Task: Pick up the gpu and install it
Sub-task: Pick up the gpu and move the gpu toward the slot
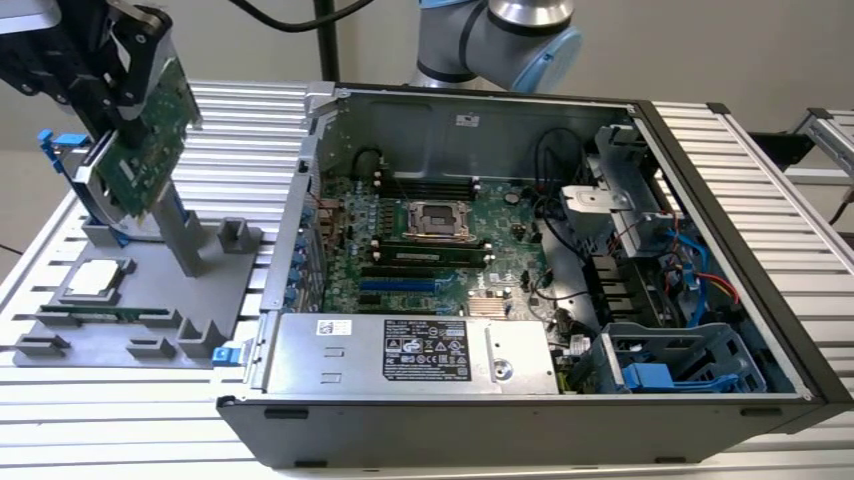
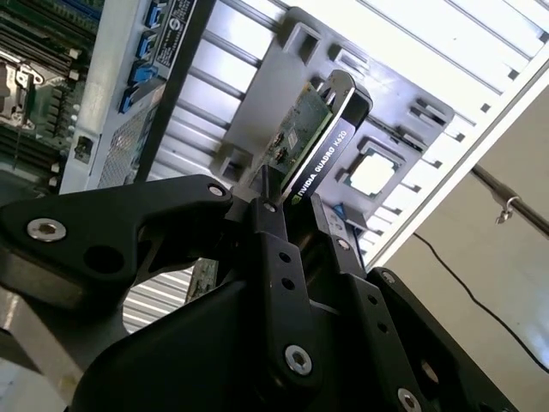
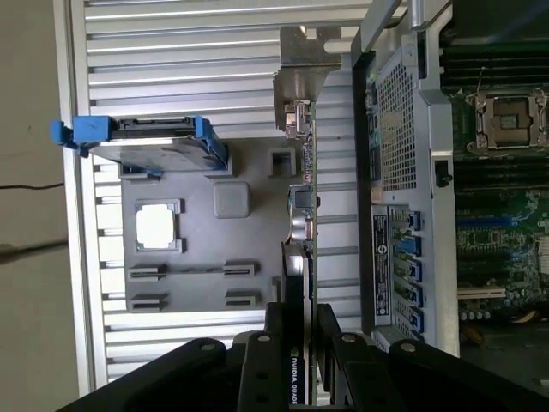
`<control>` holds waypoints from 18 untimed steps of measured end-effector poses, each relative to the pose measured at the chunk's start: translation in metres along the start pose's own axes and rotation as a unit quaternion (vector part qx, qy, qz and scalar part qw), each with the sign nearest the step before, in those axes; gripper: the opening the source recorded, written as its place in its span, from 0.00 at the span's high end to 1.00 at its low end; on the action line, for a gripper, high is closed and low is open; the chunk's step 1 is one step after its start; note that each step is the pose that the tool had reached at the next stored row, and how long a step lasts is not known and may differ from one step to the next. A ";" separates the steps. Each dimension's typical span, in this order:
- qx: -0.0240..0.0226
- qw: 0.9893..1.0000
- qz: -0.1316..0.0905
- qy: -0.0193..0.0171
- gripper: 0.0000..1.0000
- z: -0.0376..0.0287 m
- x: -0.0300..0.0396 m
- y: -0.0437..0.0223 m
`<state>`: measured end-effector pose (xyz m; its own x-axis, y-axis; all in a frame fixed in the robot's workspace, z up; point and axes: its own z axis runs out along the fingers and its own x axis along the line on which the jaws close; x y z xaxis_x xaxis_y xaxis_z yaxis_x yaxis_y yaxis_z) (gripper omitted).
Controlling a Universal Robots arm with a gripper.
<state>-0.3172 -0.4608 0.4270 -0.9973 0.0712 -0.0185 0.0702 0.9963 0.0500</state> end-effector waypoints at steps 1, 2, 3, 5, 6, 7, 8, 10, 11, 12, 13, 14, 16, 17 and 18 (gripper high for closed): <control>0.000 1.000 0.000 0.000 1.00 -0.0001 0.0000 0.0000; 0.000 1.000 0.000 0.000 1.00 -0.0003 0.0000 0.0000; 0.000 1.000 0.000 0.000 1.00 -0.0006 0.0000 0.0000; 0.000 1.000 0.000 0.000 1.00 -0.0010 0.0000 0.0001; 0.000 1.000 0.000 0.000 1.00 -0.0013 0.0000 0.0001; 0.000 1.000 0.000 0.000 1.00 -0.0016 0.0000 0.0001; 0.000 1.000 0.000 0.000 1.00 -0.0021 0.0000 0.0001; 0.000 1.000 0.000 0.000 1.00 -0.0035 -0.0001 0.0002; 0.000 1.000 0.000 0.000 1.00 -0.0047 -0.0001 0.0003; 0.000 1.000 0.000 0.000 1.00 -0.0058 -0.0001 0.0003; 0.000 1.000 0.000 0.000 1.00 -0.0069 -0.0002 0.0004; 0.000 1.000 0.000 0.000 1.00 -0.0081 -0.0002 0.0004; 0.000 1.000 0.000 0.000 1.00 -0.0109 -0.0002 0.0006; 0.000 1.000 0.000 0.000 1.00 -0.0125 -0.0002 0.0006; 0.000 1.000 0.000 0.000 1.00 -0.0139 -0.0003 0.0007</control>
<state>-0.3172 -0.4608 0.4409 -0.9973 0.0712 -0.0185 0.0702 0.9963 0.0499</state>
